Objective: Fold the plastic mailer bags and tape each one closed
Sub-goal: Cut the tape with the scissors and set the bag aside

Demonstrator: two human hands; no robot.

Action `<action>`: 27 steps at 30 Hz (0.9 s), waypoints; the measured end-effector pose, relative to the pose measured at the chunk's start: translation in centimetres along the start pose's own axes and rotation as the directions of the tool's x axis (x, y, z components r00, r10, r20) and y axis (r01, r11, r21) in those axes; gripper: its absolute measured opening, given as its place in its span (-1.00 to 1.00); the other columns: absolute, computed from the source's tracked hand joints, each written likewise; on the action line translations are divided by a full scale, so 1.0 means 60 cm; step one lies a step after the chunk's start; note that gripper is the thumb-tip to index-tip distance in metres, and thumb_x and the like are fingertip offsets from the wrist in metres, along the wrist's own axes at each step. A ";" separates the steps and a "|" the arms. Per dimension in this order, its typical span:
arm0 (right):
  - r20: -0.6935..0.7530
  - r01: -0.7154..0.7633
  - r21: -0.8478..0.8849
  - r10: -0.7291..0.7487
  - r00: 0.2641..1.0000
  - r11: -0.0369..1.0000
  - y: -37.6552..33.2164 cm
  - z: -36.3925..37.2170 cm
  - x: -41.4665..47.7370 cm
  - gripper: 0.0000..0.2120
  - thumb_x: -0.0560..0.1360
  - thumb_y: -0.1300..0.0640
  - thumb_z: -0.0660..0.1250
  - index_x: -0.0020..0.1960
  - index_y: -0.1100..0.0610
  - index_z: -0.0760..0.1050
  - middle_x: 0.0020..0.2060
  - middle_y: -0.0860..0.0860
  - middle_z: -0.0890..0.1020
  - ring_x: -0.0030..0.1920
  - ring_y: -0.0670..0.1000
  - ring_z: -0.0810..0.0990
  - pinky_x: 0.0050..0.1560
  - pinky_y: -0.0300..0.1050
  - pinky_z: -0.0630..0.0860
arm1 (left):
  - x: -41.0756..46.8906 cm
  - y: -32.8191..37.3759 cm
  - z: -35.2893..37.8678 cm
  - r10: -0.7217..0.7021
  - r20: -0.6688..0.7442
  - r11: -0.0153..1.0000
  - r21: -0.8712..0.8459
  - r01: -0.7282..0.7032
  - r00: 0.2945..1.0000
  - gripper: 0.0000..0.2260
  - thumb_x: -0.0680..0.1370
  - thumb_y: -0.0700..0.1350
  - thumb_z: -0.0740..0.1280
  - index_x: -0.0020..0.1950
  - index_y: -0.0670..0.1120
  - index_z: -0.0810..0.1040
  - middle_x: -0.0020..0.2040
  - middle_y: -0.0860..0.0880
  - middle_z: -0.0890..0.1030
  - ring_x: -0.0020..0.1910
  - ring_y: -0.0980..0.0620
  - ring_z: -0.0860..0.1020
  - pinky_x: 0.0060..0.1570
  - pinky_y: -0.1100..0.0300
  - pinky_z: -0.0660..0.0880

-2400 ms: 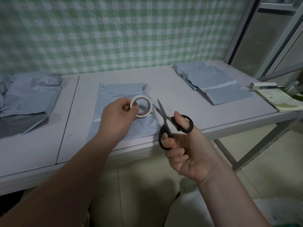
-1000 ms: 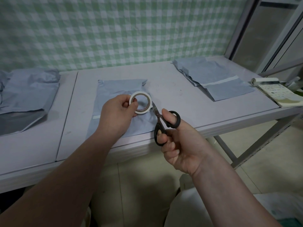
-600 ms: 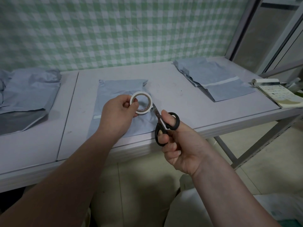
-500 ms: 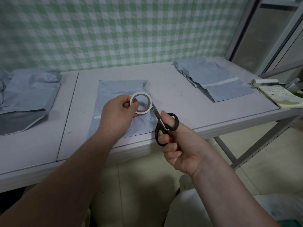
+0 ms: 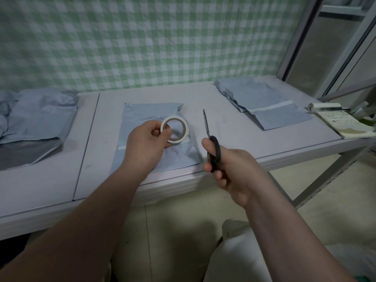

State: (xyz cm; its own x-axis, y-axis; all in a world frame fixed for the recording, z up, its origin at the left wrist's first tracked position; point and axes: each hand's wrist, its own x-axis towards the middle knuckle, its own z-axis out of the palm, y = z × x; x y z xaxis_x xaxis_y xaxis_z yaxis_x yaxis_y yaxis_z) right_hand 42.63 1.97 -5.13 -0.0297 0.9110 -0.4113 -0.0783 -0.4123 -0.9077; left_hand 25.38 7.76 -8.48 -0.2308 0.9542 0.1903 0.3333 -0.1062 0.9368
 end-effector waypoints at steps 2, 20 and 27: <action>-0.128 0.112 -0.180 -0.136 0.982 0.977 -0.004 -0.009 0.015 -0.73 0.40 -0.01 0.45 -0.31 0.13 0.47 -0.48 0.02 0.61 -0.56 -0.10 0.37 -0.49 -0.25 0.34 | -0.003 0.004 -0.001 -0.019 -0.001 0.998 -0.052 0.019 1.000 -0.91 0.52 -0.15 0.36 -0.17 -0.01 0.59 -0.25 -0.02 0.62 -0.28 0.08 0.64 0.00 0.03 0.59; -0.343 -0.127 -0.920 -0.602 0.721 0.371 -0.032 -0.078 0.090 -0.86 0.47 0.20 0.32 -0.23 0.20 0.42 -0.38 0.06 0.41 -0.28 0.14 0.44 -0.28 -0.13 0.36 | 0.003 0.066 0.111 0.372 0.417 0.704 0.455 -0.545 0.829 -0.84 0.54 -0.08 0.32 0.04 -0.10 0.63 -0.07 -0.05 0.55 -0.02 -0.04 0.50 -0.03 0.11 0.40; -0.235 0.221 -0.913 -0.884 0.403 0.344 -0.033 -0.039 0.074 -0.84 0.52 0.22 0.23 -0.02 0.21 0.58 -0.14 0.12 0.63 -0.10 0.16 0.56 -0.20 -0.10 0.34 | 0.008 0.064 0.063 0.384 0.398 0.682 0.485 -0.547 0.833 -0.68 0.56 -0.24 0.22 0.30 -0.12 0.52 0.28 -0.09 0.53 0.30 -0.06 0.43 0.27 0.21 0.25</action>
State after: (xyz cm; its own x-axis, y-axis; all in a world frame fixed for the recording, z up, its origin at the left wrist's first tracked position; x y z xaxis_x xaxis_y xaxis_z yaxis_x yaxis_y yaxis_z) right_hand 44.99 6.82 -5.34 0.2916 0.7309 0.6171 0.8760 0.0550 -0.4791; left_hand 29.98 8.87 -5.92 0.3001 0.8652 0.4017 0.7971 -0.4588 0.3926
